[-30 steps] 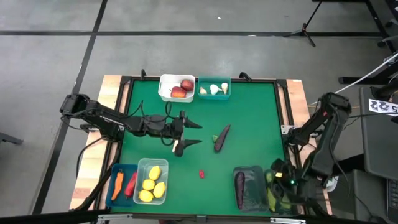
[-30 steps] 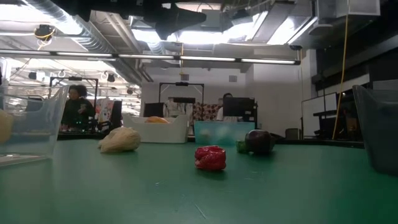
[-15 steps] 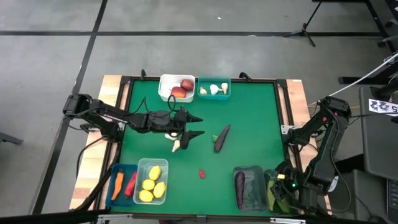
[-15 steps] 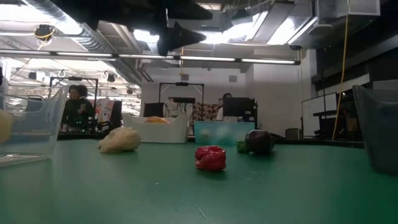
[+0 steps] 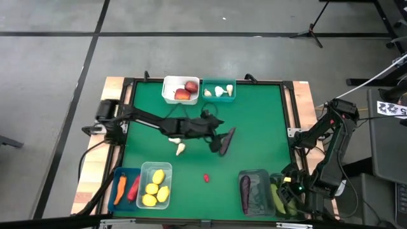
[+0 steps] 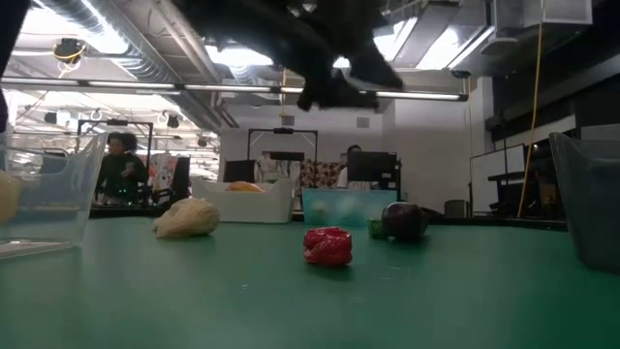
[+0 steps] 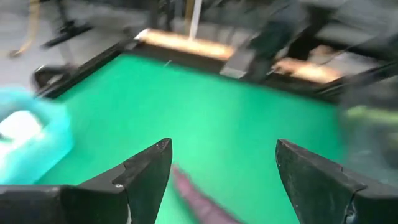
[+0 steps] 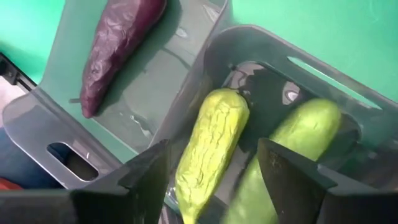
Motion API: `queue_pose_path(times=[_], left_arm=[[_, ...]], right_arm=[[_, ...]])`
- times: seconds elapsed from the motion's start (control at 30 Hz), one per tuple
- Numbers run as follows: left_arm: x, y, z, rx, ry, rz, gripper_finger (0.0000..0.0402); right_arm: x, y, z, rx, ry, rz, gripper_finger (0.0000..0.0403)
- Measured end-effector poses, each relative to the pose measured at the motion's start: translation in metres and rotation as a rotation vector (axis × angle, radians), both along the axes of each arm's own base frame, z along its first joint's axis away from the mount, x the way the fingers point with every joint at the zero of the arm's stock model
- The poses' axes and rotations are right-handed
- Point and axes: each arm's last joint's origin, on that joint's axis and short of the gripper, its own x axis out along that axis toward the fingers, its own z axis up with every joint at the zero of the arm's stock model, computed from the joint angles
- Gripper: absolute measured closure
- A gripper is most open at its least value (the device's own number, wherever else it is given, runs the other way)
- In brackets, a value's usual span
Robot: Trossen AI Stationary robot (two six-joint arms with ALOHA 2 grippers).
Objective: Sort produce into baskets
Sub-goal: Put the eggplant into the left black bin
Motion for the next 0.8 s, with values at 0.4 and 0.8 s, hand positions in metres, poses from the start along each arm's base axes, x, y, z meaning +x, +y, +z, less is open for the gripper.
queue_pose_path(times=[0.4, 0.8], left_arm=[[0.037, -0.007, -0.066, -0.131, 0.089, 0.168, 0.0121], [0.075, -0.017, -0.096, -0.032, 0.257, 0.224, 0.0121]], right_arm=[[0.000, -0.002, 0.000, -0.026, -0.001, 0.010, 0.0162], [0.000, -0.003, 0.000, -0.045, -0.026, 0.006, 0.0162]])
